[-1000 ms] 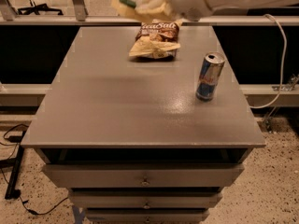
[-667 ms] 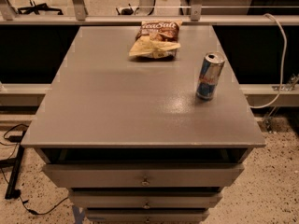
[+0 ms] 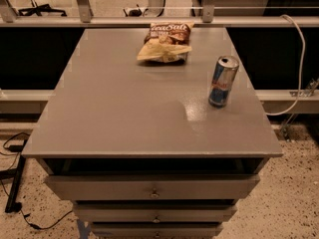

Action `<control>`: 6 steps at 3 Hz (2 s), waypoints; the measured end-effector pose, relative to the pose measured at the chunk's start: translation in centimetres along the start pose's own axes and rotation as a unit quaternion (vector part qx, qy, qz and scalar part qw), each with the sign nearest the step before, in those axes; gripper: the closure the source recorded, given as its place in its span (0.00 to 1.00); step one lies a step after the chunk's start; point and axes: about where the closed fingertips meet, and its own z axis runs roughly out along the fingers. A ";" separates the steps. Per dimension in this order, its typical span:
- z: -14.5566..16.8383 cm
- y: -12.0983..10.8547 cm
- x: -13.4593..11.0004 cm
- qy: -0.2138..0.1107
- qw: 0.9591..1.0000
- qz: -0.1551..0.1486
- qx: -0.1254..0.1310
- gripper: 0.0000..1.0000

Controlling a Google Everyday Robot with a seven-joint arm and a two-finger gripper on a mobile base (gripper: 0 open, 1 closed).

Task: Move sponge near brown chip bag

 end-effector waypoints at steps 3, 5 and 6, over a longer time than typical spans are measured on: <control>0.7 5.6 8.5 0.078 0.993 -0.037 -0.078 1.00; 3.0 7.9 12.1 0.079 0.991 -0.008 -0.105 1.00; 4.6 9.8 13.8 0.068 0.991 0.022 -0.117 1.00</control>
Offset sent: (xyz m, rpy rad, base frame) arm 0.0057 -0.0887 -0.0652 -0.2519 0.0399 -0.0822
